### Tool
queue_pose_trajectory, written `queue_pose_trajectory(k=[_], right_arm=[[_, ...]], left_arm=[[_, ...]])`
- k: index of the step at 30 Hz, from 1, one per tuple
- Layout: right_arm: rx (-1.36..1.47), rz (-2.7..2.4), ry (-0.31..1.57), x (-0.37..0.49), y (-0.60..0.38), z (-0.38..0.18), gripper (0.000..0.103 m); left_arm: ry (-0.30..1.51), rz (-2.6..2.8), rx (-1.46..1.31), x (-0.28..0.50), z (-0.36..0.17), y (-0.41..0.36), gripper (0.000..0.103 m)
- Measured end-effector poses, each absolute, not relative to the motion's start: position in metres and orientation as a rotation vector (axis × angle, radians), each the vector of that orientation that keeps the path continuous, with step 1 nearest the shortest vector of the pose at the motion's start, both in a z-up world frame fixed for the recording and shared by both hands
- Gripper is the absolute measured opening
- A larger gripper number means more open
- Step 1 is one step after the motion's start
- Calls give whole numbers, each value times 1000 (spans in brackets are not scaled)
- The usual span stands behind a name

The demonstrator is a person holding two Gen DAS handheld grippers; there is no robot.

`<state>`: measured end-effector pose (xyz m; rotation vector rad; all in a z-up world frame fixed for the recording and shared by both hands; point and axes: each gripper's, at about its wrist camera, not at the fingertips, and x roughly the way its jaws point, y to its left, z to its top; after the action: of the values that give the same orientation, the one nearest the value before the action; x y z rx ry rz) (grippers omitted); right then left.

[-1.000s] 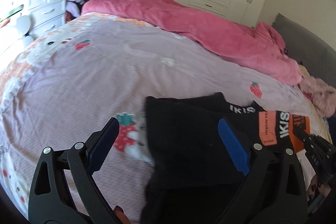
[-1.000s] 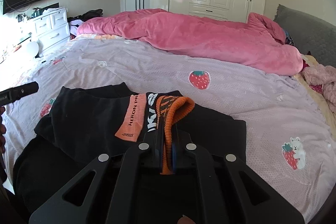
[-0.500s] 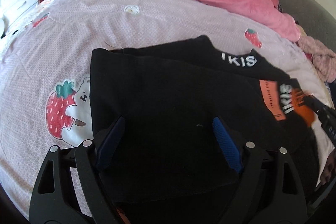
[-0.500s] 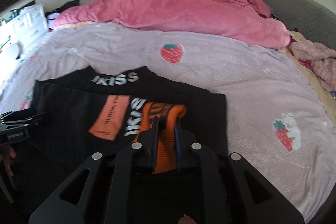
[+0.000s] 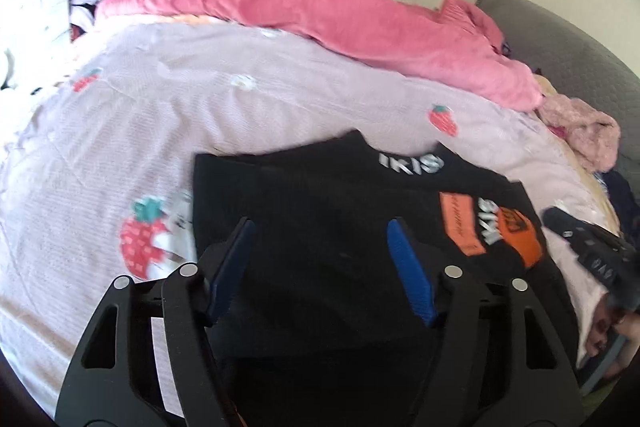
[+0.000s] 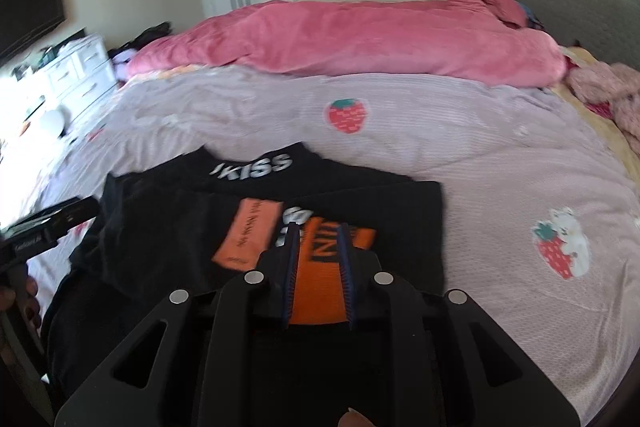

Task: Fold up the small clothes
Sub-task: 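Lower the cuff onto the shirt body and open the right gripper, then lift the open right gripper away from the folded orange cuffs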

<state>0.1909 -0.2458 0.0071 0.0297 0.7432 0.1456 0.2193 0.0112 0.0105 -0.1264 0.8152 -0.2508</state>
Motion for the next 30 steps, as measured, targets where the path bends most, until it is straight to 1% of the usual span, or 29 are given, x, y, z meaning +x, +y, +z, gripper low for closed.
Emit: queue_pose_trajectory(k=[2,7,9,13,15,22,25,30], right_arm=[[-5,176,756,191,-232,2,22],[-48,210,798,194,-215,-12,23],[-61,199,823,196,-214,-18,27],[-73,110,925,206,-227,-39,41],[-31,132,931,206,-234,-47,41],[-18,131,925,203,-234,-41,43],[-2,141,893,200,-235,-31,46],[-3,152,804,197,-230,-9,46]], left_arm=[[833,-270,-103,220,8,4,56],[912,-293,-60,223,-9,-6,56],[951,-283,-48,224,-17,-6,56],[995,-278,-47,226,-30,-2,57],[999,-287,-62,227,-31,1,57],[967,-309,-89,221,-23,12,57],[919,-302,-131,215,-10,26,57],[816,-254,-192,211,14,48,57]])
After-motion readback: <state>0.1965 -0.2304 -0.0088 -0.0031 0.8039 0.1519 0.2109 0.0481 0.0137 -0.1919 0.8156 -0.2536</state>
